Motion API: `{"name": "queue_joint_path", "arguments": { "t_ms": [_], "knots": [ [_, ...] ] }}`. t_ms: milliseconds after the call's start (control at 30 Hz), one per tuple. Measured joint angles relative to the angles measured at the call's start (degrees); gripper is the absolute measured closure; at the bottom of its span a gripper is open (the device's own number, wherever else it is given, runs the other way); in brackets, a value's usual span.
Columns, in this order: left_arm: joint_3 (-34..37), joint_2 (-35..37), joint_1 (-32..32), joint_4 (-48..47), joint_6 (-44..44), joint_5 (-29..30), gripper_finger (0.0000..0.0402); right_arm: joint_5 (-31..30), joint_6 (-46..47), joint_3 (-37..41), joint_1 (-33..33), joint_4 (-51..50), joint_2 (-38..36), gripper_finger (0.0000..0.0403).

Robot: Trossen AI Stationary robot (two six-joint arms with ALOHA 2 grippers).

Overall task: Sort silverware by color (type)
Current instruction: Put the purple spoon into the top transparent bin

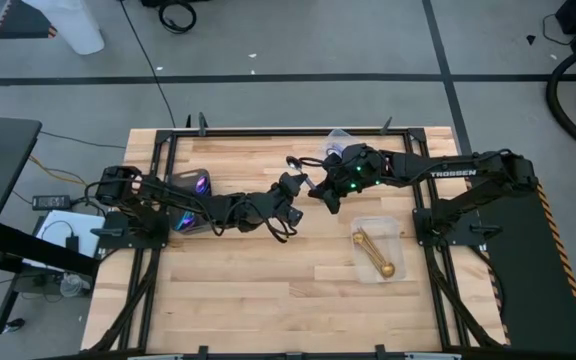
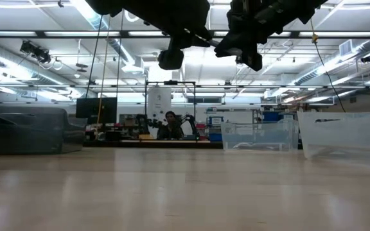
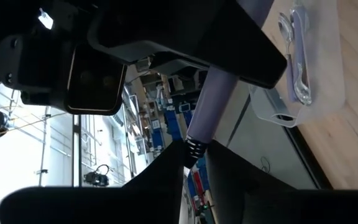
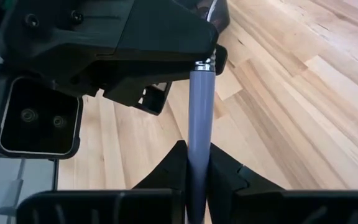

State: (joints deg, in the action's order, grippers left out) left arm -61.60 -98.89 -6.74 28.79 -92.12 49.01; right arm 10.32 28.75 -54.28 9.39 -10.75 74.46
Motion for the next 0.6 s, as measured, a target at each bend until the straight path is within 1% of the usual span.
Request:
{"name": "queue_joint_path", "arguments": {
  "t_ms": [200, 433, 500, 600],
  "knots": [
    [0.0, -0.05, -0.69, -0.35, -0.14, -0.81, 0.0327, 1.7, 0.7, 0.0, 1.59, -0.55, 0.0, 0.036],
    [0.01, -0.11, -0.72, -0.55, -4.7, -1.64, 0.0323, 5.68, 2.64, -0.08, 3.48, -0.74, -0.17, 0.0359],
    [0.02, -0.22, -0.87, -0.78, -4.93, -2.74, 0.0309, 5.67, 3.01, -0.23, 3.63, -0.68, -0.17, 0.0359],
    [0.16, -0.37, -0.98, -1.62, -4.86, -3.48, 0.0271, 5.61, 3.45, -0.44, 3.65, -0.45, -0.22, 0.0359]
  ]
}}
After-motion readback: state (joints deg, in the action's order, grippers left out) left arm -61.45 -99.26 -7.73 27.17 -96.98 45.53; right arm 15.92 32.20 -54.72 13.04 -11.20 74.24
